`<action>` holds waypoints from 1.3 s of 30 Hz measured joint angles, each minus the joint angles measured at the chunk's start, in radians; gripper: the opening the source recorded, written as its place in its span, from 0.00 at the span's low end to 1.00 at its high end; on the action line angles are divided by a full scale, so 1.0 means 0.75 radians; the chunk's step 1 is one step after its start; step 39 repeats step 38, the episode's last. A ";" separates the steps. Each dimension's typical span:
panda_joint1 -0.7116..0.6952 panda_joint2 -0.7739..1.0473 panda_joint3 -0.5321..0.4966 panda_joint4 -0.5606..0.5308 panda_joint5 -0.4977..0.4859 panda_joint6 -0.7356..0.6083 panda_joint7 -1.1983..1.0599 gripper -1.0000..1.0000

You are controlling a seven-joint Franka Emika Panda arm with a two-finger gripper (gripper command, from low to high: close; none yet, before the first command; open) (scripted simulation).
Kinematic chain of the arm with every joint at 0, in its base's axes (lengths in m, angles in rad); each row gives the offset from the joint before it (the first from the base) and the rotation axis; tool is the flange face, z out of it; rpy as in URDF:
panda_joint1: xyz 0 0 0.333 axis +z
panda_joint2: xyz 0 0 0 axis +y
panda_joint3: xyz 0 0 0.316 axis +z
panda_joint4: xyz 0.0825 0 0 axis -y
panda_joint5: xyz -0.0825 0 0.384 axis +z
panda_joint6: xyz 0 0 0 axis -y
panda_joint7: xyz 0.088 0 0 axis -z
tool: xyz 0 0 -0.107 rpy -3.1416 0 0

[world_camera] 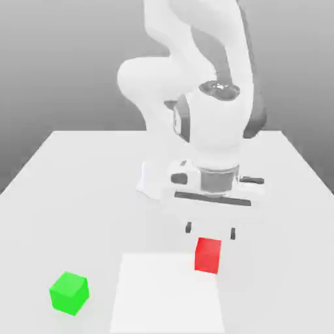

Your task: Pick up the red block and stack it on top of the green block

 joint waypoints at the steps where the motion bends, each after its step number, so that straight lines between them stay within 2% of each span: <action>1: 0.023 0.050 -0.034 0.006 -0.050 0.042 0.037 0.50; 3: 0.094 0.148 -0.122 0.020 -0.121 0.124 0.090 0.50; 4: 0.123 0.180 -0.152 0.024 -0.127 0.151 0.095 0.00; 11: 0.127 0.180 -0.156 0.024 -0.133 0.153 0.100 0.00; 14: 0.093 0.063 -0.097 0.006 -0.031 0.054 0.027 0.00; 18: 0.122 -0.128 -0.088 -0.022 0.090 -0.107 -0.060 0.00; 21: 0.005 -0.139 -0.165 0.056 0.115 -0.198 -0.191 0.00; 30: -0.457 0.020 -0.386 0.427 0.104 -0.411 -0.675 0.00; 35: -0.490 0.234 -0.370 0.472 0.143 -0.242 -0.751 0.00; 36: -0.493 0.259 -0.366 0.474 0.147 -0.219 -0.755 1.00; 39: -0.493 0.259 -0.366 0.474 0.147 -0.219 -0.755 1.00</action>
